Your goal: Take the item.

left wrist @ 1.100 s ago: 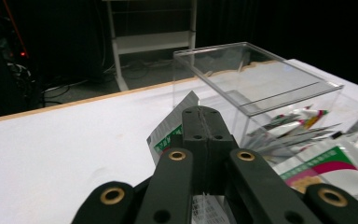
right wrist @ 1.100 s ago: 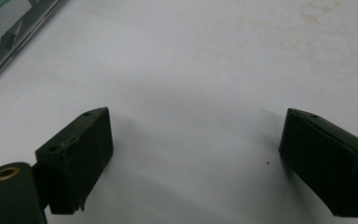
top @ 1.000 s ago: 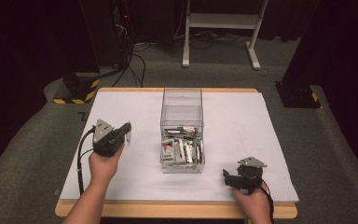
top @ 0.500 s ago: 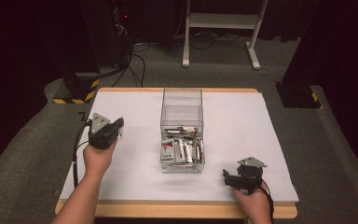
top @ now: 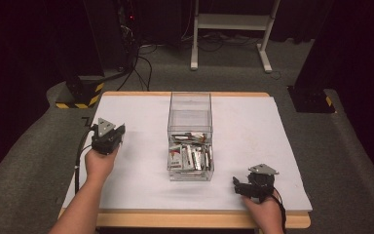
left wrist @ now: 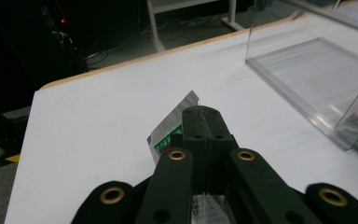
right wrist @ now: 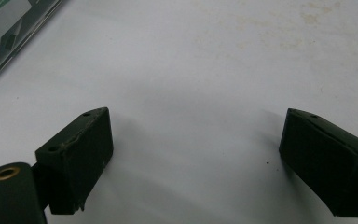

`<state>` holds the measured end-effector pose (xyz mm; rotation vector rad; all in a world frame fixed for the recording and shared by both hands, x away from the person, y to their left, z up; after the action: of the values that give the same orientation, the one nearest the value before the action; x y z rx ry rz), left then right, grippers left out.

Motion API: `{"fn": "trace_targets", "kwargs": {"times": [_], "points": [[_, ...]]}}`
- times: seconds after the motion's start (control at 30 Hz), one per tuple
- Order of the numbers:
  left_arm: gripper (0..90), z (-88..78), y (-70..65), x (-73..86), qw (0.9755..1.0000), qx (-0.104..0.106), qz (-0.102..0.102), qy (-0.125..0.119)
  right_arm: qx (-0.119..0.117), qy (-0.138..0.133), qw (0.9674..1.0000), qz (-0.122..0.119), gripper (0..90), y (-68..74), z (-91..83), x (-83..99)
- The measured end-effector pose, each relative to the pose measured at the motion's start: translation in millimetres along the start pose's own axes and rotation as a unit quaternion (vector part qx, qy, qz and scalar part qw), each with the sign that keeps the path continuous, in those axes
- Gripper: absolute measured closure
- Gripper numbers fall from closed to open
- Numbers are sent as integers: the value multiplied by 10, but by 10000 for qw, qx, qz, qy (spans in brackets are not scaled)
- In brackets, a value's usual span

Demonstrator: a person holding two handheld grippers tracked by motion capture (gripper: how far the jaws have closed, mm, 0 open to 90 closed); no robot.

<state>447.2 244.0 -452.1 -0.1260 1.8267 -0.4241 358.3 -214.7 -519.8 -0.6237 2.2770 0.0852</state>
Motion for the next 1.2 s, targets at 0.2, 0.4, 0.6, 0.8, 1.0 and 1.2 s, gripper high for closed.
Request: {"fn": "trace_targets", "kwargs": {"times": [0.2,0.4,0.6,0.8,1.0,1.2], "points": [[900,94,51,125,9994,-190,231,161,4,-2,10000,-9,94,0,0,0],[899,151,76,206,9989,-227,274,310,3,-1,10000,-9,94,0,0,0],[897,199,9,260,9992,-144,103,346,3,-2,10000,-9,94,0,0,0],[896,266,-51,333,9988,-30,-87,471,3,-1,10000,-9,94,0,0,0],[896,338,-92,395,9980,31,-302,560,2,-3,10000,-9,94,0,-1,1],[892,411,-134,472,9966,75,-492,652,1,0,10000,-11,94,-1,0,0]]}}
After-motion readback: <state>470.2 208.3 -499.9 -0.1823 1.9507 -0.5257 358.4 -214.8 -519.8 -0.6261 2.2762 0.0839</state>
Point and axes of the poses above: each handheld gripper's, and its own axes: z roughly forward along the jaws, x roughly out of its underside, y roughly to its left, the point moved 2 cm from there along z, roughly forward along the jaws, and after that the axes turned 9 degrees about -z, right-handed, at the moved point
